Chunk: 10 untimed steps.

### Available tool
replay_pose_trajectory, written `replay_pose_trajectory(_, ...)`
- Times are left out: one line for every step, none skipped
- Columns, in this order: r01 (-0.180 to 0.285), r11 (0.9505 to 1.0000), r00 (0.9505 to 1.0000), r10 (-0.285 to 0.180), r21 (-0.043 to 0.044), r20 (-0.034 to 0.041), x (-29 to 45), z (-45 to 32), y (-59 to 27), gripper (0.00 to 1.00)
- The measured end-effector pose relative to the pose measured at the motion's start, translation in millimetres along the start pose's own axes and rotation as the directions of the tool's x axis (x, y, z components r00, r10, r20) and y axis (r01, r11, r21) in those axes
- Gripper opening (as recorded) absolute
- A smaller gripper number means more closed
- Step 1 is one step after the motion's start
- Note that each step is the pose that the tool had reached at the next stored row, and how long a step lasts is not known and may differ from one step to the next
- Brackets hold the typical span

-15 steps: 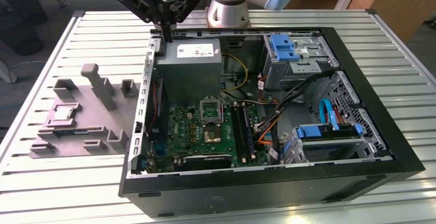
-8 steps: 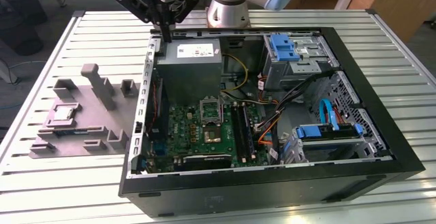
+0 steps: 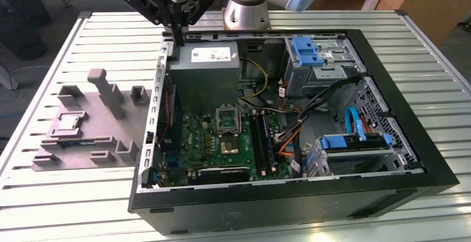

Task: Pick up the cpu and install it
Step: 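Reach for the cpu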

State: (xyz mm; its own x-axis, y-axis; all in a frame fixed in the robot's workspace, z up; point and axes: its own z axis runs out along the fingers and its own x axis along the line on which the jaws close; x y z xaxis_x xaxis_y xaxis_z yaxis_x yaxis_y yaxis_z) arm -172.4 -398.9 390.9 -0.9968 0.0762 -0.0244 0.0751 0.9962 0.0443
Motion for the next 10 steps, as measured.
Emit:
replay_pose_trajectory(0.0, 1.0, 1.0, 0.0, 0.0, 0.0, 0.3, 0.0, 0.0, 0.11)
replay_pose_trajectory(0.0, 1.0, 1.0, 0.0, 0.0, 0.0, 0.5, 0.1, 0.0, 0.11)
replay_pose_trajectory(0.0, 1.0, 1.0, 0.0, -0.0001, 0.0, 0.7, 0.1, 0.0, 0.11)
replay_pose_trajectory(0.0, 1.0, 1.0, 0.0, -0.0001, 0.0, 0.9, 0.1, -0.1, 0.11)
replay_pose_trajectory(0.0, 1.0, 1.0, 0.0, 0.0, 0.0, 1.2, 0.2, -0.1, 0.11)
replay_pose_trajectory(0.0, 1.0, 1.0, 0.0, 0.0, 0.0, 1.5, 0.2, -0.1, 0.11)
replay_pose_trajectory(0.0, 1.0, 1.0, 0.0, -0.0001, 0.0, 1.7, 0.2, -0.1, 0.11)
replay_pose_trajectory(0.0, 1.0, 1.0, 0.0, -0.0001, 0.0, 2.0, 0.3, -0.2, 0.11)
replay_pose_trajectory(0.0, 1.0, 1.0, 0.0, -0.0001, 0.0, 2.2, 0.3, -0.2, 0.11)
replay_pose_trajectory(0.0, 1.0, 1.0, 0.0, -0.0001, 0.0, 2.5, 0.3, -0.2, 0.11)
